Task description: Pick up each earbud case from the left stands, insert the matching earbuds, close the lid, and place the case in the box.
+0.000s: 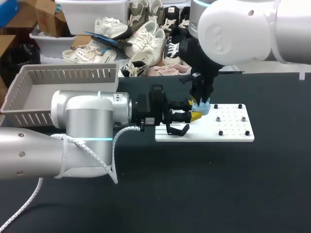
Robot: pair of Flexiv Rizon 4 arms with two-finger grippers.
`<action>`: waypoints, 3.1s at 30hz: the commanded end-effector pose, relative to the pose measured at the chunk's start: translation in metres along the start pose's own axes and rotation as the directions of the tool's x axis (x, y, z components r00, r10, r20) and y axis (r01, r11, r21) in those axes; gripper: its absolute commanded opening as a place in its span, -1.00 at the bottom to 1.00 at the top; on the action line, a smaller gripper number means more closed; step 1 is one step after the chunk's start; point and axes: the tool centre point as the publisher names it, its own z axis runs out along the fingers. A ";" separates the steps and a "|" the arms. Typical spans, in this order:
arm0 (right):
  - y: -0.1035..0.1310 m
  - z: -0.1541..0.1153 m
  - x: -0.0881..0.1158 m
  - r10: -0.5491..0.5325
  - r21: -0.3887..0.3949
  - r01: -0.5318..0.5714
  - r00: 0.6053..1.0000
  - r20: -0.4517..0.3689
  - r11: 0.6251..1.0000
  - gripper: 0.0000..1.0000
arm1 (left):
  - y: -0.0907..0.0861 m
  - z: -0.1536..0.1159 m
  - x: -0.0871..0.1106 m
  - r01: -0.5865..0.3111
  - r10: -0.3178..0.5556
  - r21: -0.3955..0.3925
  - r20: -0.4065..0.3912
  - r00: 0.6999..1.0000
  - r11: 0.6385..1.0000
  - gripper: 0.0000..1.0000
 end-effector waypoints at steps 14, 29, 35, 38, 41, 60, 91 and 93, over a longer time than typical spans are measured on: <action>0.004 0.000 0.003 0.000 0.003 0.000 1.000 0.002 1.000 -1.00 | 0.000 0.000 0.001 -0.001 0.001 -0.002 0.004 1.000 1.000 -1.00; 0.001 0.000 -0.003 -0.006 0.012 0.006 1.000 0.004 1.000 -1.00 | 0.000 0.000 0.001 -0.001 0.001 -0.002 0.004 1.000 1.000 -1.00; 0.000 0.001 -0.003 -0.012 0.013 0.012 1.000 -0.001 1.000 -1.00 | 0.000 0.000 0.001 -0.001 0.001 -0.002 0.004 1.000 1.000 -1.00; 0.000 0.002 -0.003 -0.012 0.013 0.012 1.000 -0.003 1.000 -1.00 | 0.000 0.000 0.001 -0.001 0.001 -0.002 0.004 1.000 1.000 -1.00; -0.001 0.003 -0.003 -0.012 0.013 0.012 1.000 -0.005 1.000 -1.00 | 0.000 0.000 0.001 -0.001 0.001 -0.002 0.004 1.000 1.000 -1.00; -0.001 0.010 -0.005 -0.020 0.013 0.020 1.000 -0.021 1.000 -1.00 | 0.000 0.000 0.001 -0.001 0.001 -0.002 0.004 1.000 1.000 -1.00; -0.001 0.008 -0.004 -0.016 0.021 0.016 1.000 -0.024 1.000 -0.33 | 0.000 0.000 0.001 -0.001 0.001 -0.002 0.004 1.000 1.000 -1.00; -0.001 0.006 -0.003 -0.015 0.022 0.016 1.000 -0.024 1.000 -0.34 | 0.000 0.000 0.001 -0.001 0.001 -0.002 0.004 1.000 1.000 -1.00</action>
